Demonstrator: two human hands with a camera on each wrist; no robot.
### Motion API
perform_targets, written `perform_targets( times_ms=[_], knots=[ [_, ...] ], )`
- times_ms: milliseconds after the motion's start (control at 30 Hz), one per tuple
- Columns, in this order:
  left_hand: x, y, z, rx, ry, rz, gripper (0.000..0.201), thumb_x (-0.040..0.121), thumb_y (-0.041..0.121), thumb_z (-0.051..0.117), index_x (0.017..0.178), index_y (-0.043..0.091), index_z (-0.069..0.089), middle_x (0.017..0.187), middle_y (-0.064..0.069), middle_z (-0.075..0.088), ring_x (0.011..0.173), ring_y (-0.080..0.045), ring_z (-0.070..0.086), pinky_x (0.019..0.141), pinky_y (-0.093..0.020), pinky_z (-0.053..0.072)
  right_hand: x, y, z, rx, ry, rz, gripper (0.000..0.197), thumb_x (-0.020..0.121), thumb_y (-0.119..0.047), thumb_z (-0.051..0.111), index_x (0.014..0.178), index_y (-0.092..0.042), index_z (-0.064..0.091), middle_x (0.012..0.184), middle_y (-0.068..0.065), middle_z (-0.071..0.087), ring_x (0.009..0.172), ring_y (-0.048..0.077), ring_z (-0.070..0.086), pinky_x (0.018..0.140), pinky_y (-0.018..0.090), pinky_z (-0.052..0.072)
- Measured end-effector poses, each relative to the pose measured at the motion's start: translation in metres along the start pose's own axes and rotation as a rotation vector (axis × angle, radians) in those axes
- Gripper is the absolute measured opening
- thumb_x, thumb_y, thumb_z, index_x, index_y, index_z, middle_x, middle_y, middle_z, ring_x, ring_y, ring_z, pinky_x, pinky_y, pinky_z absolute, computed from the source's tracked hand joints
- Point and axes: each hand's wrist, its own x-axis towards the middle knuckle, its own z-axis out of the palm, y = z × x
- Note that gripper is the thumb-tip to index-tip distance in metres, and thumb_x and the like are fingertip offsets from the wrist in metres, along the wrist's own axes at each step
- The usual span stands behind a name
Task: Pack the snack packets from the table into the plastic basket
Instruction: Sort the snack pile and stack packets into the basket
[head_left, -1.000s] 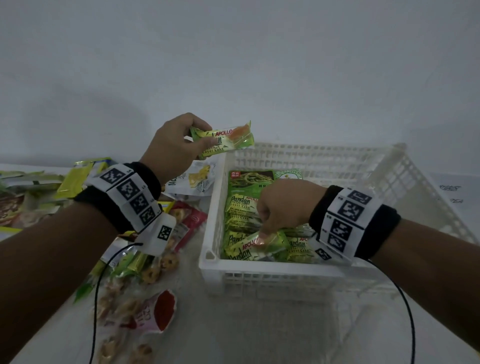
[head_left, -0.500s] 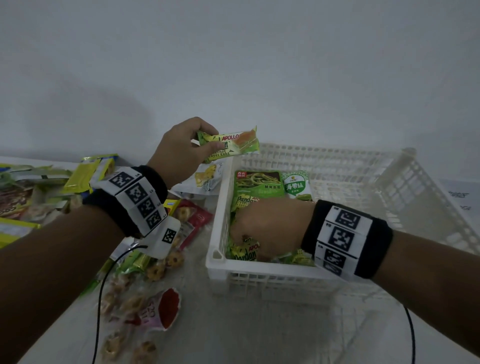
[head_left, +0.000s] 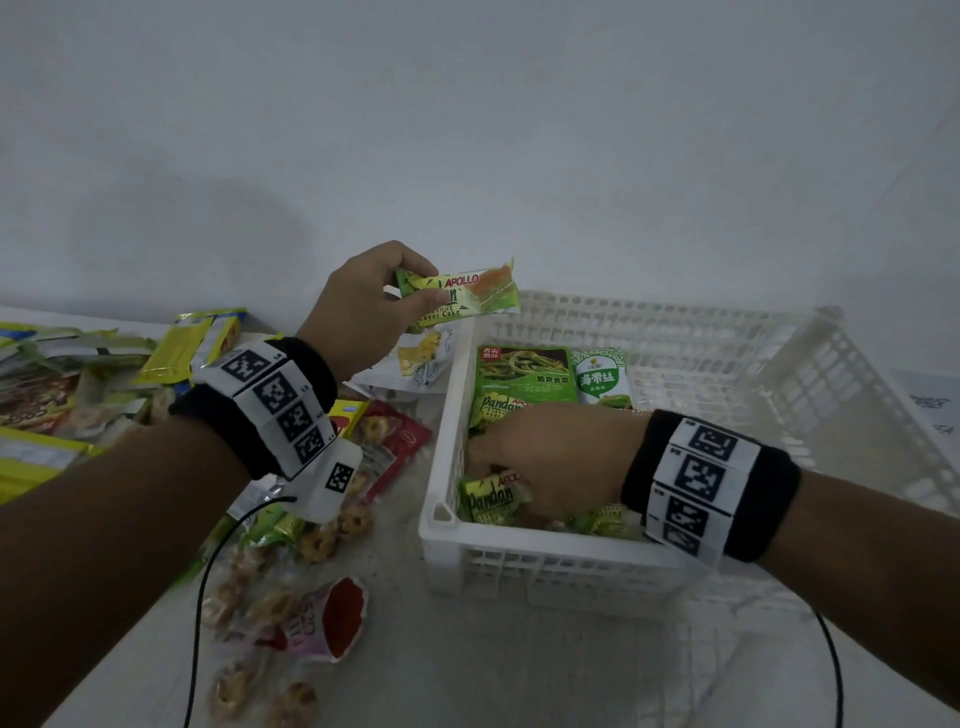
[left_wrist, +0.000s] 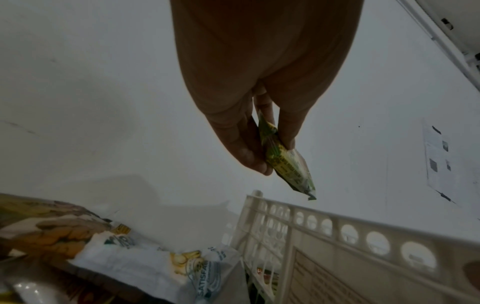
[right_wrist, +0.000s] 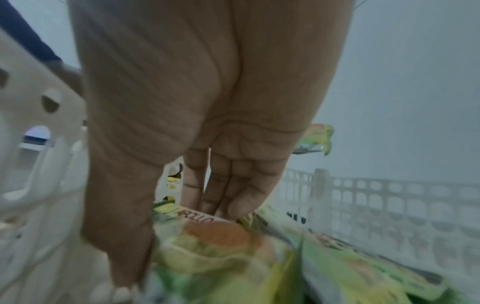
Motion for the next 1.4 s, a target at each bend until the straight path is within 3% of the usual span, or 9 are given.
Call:
perform_targets(
  times_ms=[100,267,367,533,833,1000,1133,1267,1400],
  knots=[
    [0.001,-0.001,-0.001,0.008,0.009,-0.017,0.023,0.088,0.035,0.078,0.103,0.022,0.068,0.097,-0.005,0.072,0.071,-0.023,0.072,0.071,-0.046,0.060,-0.002,0.002,-0.004,-0.026,0.042,0.010,0.039,0.080,-0.029,0.079,0.112,-0.018,0.059,0.101,0.002,0.065,0.087,0.022,0.059,0.069,0.033,0.049],
    [0.001,-0.001,-0.002,-0.008,0.017,-0.025,0.021,0.087,0.034,0.079,0.102,0.023,0.068,0.096,-0.005,0.072,0.068,-0.022,0.072,0.070,-0.049,0.060,-0.010,0.004,-0.006,-0.028,0.027,0.026,0.038,0.081,-0.031,0.078,0.110,-0.016,0.058,0.101,0.003,0.064,0.088,0.023,0.059,0.074,0.041,0.054],
    [0.001,-0.002,-0.003,0.003,0.013,-0.020,0.022,0.088,0.033,0.078,0.103,0.021,0.068,0.097,-0.005,0.071,0.064,-0.016,0.071,0.068,-0.050,0.059,-0.014,0.006,-0.013,-0.057,0.028,0.057,0.039,0.081,-0.036,0.078,0.108,-0.018,0.057,0.097,0.002,0.064,0.086,0.024,0.058,0.071,0.039,0.052],
    [0.002,-0.004,-0.001,0.002,0.006,-0.024,0.021,0.088,0.035,0.078,0.102,0.023,0.068,0.098,-0.003,0.072,0.066,-0.017,0.072,0.071,-0.049,0.060,-0.004,0.003,-0.015,-0.092,0.020,0.136,0.038,0.084,-0.041,0.078,0.102,-0.013,0.058,0.090,0.004,0.061,0.081,0.022,0.056,0.051,0.028,0.031],
    [0.003,-0.002,0.001,-0.002,-0.005,0.012,0.023,0.088,0.032,0.078,0.103,0.019,0.069,0.099,-0.006,0.071,0.068,-0.019,0.072,0.070,-0.044,0.061,0.008,-0.005,-0.008,-0.103,0.050,0.140,0.035,0.087,-0.033,0.076,0.097,-0.016,0.048,0.081,-0.002,0.049,0.077,0.021,0.049,0.051,0.028,0.029],
    [0.002,-0.002,0.002,-0.001,-0.015,0.022,0.023,0.088,0.033,0.078,0.103,0.018,0.069,0.098,-0.007,0.071,0.064,-0.015,0.070,0.067,-0.036,0.060,0.009,-0.009,-0.005,-0.133,0.030,0.137,0.039,0.091,-0.030,0.073,0.119,-0.010,0.056,0.088,0.003,0.050,0.079,0.021,0.046,0.057,0.028,0.031],
    [0.002,-0.002,0.004,-0.003,-0.030,0.032,0.023,0.088,0.033,0.078,0.103,0.019,0.069,0.099,-0.007,0.072,0.070,-0.020,0.072,0.070,-0.041,0.061,0.007,-0.008,-0.009,-0.103,0.051,0.124,0.034,0.088,-0.035,0.075,0.107,-0.016,0.055,0.092,0.003,0.057,0.081,0.022,0.053,0.062,0.030,0.036],
    [0.002,0.000,0.008,-0.019,-0.069,0.017,0.022,0.088,0.035,0.078,0.102,0.021,0.069,0.100,-0.006,0.072,0.078,-0.024,0.073,0.073,-0.047,0.061,-0.006,-0.003,-0.024,-0.124,0.195,0.112,0.034,0.091,-0.051,0.066,0.101,-0.020,0.057,0.091,-0.005,0.060,0.079,0.019,0.056,0.058,0.031,0.043],
    [0.000,0.009,0.016,-0.043,-0.102,0.036,0.023,0.087,0.032,0.079,0.103,0.018,0.069,0.092,-0.005,0.072,0.072,-0.025,0.069,0.065,-0.036,0.057,-0.020,0.012,-0.043,-0.171,0.533,0.184,0.021,0.097,-0.042,0.060,0.104,-0.023,0.059,0.101,-0.004,0.058,0.087,0.018,0.056,0.059,0.028,0.035]
  ],
)
